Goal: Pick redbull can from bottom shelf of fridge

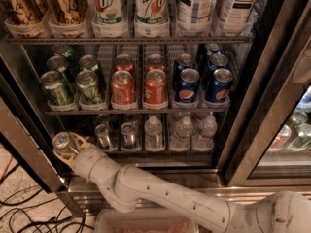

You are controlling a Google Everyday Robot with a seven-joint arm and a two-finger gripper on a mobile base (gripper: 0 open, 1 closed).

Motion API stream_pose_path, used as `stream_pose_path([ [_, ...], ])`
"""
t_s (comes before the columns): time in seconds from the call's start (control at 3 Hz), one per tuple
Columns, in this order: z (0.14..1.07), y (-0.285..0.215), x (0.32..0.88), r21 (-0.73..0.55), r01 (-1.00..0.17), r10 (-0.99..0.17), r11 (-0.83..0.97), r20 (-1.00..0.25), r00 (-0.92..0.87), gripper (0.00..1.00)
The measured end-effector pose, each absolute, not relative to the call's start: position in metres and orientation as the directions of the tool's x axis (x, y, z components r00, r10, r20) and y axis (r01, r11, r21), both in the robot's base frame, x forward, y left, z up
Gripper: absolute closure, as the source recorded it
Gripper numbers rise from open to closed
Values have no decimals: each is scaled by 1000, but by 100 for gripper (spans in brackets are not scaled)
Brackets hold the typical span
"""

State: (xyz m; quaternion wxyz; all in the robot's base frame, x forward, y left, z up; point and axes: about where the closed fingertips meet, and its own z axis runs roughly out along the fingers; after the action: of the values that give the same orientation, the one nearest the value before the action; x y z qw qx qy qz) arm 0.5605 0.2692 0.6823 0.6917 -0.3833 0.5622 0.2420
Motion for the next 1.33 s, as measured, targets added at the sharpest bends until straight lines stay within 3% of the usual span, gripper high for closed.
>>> stream_pose_path([
  [1.33, 660, 214, 449, -137, -907, -10, 398, -989, 145, 100],
])
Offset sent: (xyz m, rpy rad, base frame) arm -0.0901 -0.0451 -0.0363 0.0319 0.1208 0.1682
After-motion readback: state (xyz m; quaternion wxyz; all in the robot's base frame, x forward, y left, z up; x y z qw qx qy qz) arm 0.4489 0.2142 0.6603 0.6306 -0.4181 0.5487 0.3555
